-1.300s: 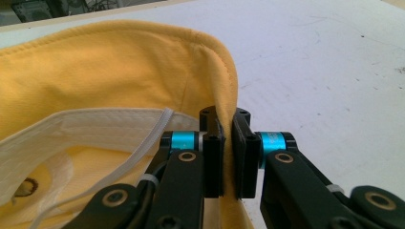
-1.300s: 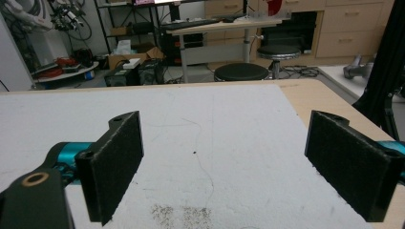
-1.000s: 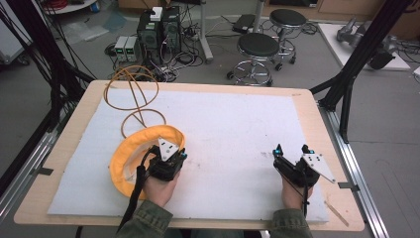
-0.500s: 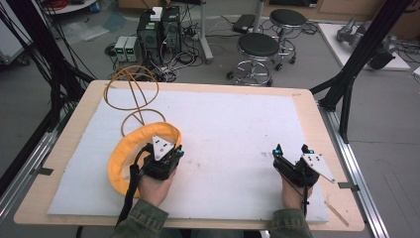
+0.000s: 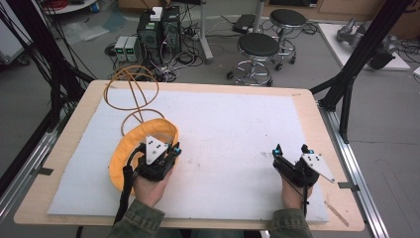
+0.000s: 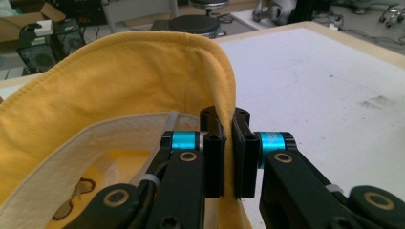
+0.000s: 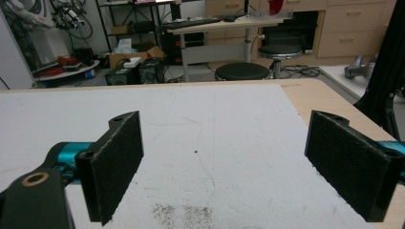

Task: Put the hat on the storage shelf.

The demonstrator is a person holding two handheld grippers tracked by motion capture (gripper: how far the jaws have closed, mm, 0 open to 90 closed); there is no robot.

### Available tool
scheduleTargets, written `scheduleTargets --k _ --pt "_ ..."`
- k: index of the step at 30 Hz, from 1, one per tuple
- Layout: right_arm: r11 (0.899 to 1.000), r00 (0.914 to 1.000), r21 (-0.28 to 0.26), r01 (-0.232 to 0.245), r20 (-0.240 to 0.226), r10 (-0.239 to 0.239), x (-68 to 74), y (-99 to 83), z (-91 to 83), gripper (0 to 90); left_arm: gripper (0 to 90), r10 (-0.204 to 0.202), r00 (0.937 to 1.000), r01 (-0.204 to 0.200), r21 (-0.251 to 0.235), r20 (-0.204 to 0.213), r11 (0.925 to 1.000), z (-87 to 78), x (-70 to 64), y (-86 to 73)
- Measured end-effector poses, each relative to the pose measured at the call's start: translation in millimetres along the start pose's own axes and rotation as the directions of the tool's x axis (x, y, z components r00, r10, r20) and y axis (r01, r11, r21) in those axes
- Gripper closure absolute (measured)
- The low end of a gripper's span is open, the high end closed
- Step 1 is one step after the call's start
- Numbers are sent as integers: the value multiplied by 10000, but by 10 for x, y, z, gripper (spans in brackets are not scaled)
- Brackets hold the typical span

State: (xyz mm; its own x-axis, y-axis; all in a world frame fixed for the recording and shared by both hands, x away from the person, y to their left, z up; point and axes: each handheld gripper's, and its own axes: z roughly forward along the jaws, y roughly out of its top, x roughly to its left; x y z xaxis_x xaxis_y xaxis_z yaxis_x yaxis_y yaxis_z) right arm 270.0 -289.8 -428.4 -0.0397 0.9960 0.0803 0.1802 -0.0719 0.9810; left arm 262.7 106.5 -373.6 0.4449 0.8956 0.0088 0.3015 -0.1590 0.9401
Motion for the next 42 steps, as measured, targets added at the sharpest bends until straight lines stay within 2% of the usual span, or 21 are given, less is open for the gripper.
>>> scheduleTargets --k 8,12,15,17,19,24,25,27,29,31,32,34,35,36,37,38,40,42 --pt "10000 10000 29 -20 -24 20 6 -2 3 119 850 187 9986 -141 -918 495 9957 -147 27 83" --pt "10000 10000 51 -63 -30 64 4 -3 4 119 850 224 9955 -70 -1632 924 9866 -223 65 126" --pt "9999 9999 60 -92 -42 92 3 -3 4 118 850 408 9930 -175 -2039 1107 9788 -256 99 140" --pt "10000 10000 72 -69 -38 70 2 -4 5 119 850 500 9903 -181 -2362 1297 9715 -278 125 147" --pt "9999 10000 81 -86 -36 87 4 -5 7 119 851 680 9885 -286 -2751 1348 9610 -309 139 158" --pt "9999 10000 102 -61 -43 61 6 -6 9 118 851 1187 9796 -488 -3806 1624 9234 -395 172 207" --pt "9999 10000 102 -56 -46 57 5 -6 9 118 850 1254 9761 -453 -3978 1777 9163 -411 178 217" --pt "9999 10000 104 -60 -48 60 5 -6 9 118 850 1456 9690 -441 -4405 1995 8967 -447 184 236" --pt "9999 10000 121 -78 -59 78 8 -6 8 119 850 1675 9587 -404 -4731 2297 8801 -483 192 260" --pt "9999 10000 128 -68 -57 69 9 -6 7 119 851 1873 9432 -255 -5027 2742 8641 -513 207 287" --pt "9999 10000 123 -62 -63 63 9 -6 8 119 851 2030 9332 -226 -5154 2966 8567 -530 217 311" --pt "9999 10000 113 -68 -71 68 9 -6 7 119 851 2203 9223 -220 -5260 3175 8502 -547 232 344" --pt "10000 10000 82 -46 -58 46 7 -5 7 119 850 2328 9148 -225 -5339 3300 8453 -558 241 366" --pt "10000 10000 84 -39 -51 39 5 -5 7 119 851 2580 9035 -327 -5450 3424 8378 -571 257 392" --pt "9999 9999 92 -94 -38 94 7 -5 6 118 850 2743 8962 -411 -5503 3488 8339 -580 268 412" --pt "9999 9999 79 -101 -36 101 7 -6 8 118 851 2879 8863 -446 -5520 3627 8326 -584 284 436" --pt "9999 10000 83 -67 -46 67 5 -6 10 119 850 3103 8729 -539 -5577 3765 8283 -589 317 485" --pt "9999 10000 105 -39 -48 39 7 -6 9 119 851 3168 8604 -428 -5627 3993 8256 -592 361 544"
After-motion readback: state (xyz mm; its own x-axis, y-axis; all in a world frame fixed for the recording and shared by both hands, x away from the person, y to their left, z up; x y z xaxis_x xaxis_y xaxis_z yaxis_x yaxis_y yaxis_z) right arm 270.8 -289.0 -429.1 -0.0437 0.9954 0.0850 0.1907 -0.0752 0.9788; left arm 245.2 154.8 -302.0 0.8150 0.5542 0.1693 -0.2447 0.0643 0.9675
